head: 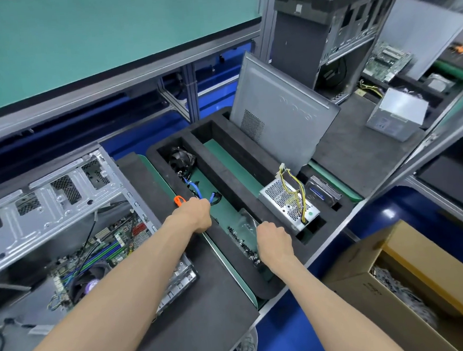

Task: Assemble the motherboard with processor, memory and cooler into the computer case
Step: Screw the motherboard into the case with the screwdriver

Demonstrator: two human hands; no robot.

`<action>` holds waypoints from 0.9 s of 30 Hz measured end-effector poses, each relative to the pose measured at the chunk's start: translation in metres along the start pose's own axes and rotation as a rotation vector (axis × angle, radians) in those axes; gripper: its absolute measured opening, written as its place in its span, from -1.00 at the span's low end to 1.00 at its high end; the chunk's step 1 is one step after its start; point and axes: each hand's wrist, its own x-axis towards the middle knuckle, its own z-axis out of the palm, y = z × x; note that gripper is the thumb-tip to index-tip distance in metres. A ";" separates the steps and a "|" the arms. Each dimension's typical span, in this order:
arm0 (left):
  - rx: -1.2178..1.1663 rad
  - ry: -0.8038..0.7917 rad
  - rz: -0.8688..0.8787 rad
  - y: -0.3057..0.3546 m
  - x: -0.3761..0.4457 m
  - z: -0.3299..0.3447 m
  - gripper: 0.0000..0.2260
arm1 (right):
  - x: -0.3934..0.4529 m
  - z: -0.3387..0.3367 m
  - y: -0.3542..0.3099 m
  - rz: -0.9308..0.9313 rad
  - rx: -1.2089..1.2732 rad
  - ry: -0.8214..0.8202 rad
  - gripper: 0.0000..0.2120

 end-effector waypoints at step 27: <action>-0.778 0.587 0.019 -0.075 -0.097 -0.061 -0.84 | -0.002 -0.155 -0.094 -0.242 0.289 0.083 -0.73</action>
